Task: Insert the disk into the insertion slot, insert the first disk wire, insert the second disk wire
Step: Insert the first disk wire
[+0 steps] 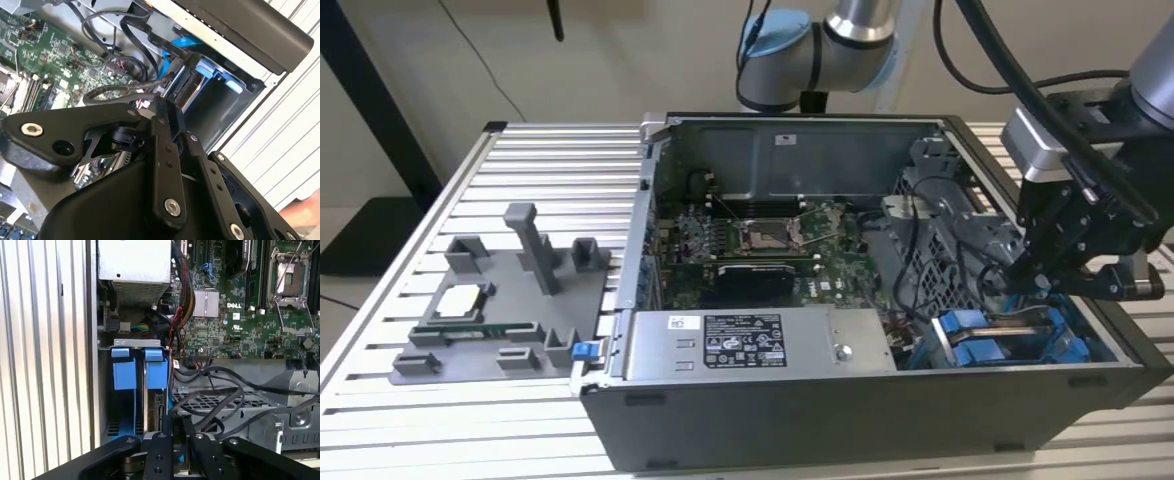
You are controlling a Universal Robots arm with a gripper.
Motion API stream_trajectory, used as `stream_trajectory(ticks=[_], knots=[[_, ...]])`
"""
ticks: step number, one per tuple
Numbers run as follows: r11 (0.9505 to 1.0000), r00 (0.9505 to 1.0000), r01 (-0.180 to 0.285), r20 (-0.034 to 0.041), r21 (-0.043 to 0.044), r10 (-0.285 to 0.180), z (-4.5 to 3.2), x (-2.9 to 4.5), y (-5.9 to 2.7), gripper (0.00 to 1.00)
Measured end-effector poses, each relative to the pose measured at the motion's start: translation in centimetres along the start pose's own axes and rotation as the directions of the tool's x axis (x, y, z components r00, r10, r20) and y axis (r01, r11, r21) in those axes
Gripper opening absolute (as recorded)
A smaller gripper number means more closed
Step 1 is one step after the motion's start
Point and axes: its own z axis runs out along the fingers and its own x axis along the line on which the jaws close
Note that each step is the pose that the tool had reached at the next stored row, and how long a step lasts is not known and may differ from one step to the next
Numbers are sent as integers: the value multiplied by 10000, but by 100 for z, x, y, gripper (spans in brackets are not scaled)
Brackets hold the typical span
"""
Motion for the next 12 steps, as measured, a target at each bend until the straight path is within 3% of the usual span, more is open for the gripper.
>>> stream_trajectory(ticks=[8,12], knots=[[9997,9999,-160,-13,-156,160,81,31,-54,0],[9991,9998,-195,-23,-374,194,103,43,-165,0]])
